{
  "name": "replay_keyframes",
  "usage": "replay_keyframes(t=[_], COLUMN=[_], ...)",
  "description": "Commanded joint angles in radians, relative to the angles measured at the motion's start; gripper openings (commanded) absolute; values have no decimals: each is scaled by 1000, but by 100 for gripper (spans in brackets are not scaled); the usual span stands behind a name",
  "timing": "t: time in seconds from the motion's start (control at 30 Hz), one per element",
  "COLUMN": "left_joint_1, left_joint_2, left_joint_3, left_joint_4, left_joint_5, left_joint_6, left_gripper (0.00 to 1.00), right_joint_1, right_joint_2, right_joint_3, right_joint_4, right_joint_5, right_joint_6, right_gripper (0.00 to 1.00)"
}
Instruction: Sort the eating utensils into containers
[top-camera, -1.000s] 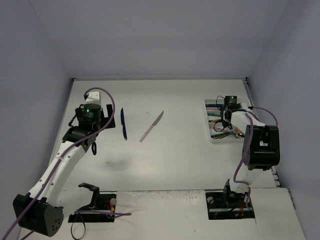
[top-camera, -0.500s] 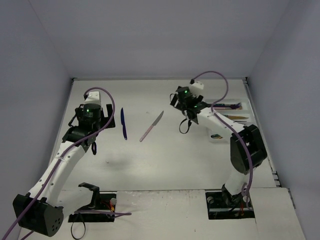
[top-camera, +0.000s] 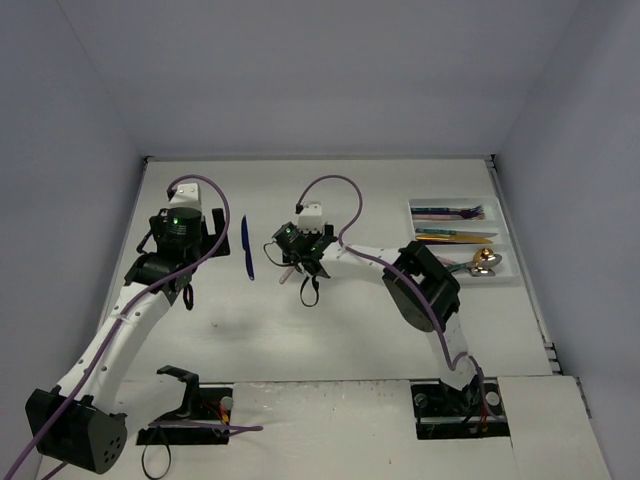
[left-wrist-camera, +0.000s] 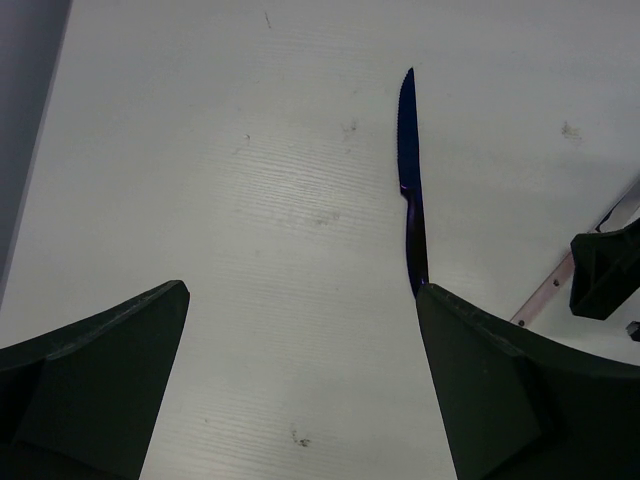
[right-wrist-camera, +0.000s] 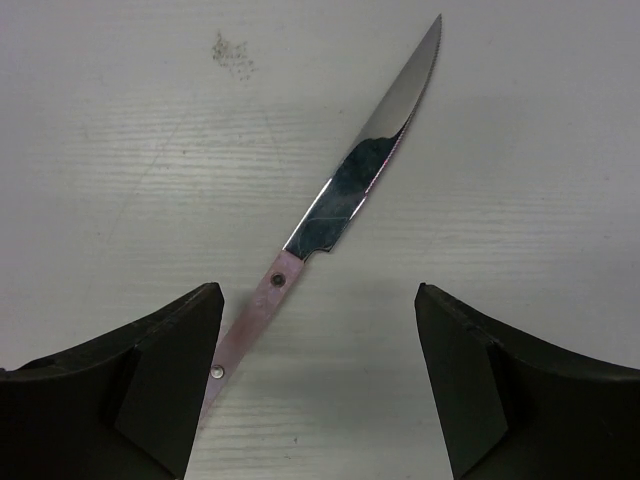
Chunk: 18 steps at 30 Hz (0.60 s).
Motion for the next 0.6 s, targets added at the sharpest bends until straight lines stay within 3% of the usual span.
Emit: replay_keyframes(t=[0.0, 0.3, 0.57], left_joint_1=[-1, -1, -2], left_joint_2=[-23, -23, -19], left_joint_3=[24, 24, 26], left_joint_4=[30, 28, 31], left_joint_5=[-23, -19, -8], left_joint_6=[9, 7, 5], left_gripper=[97, 97, 97], right_joint_1=[24, 8, -64], right_joint_2=[33, 9, -124], right_joint_3=[85, 37, -126], right_joint_4=[-57, -165, -197], right_joint_5=[96, -37, -233], right_joint_6=[16, -31, -75], right_gripper=[72, 58, 45])
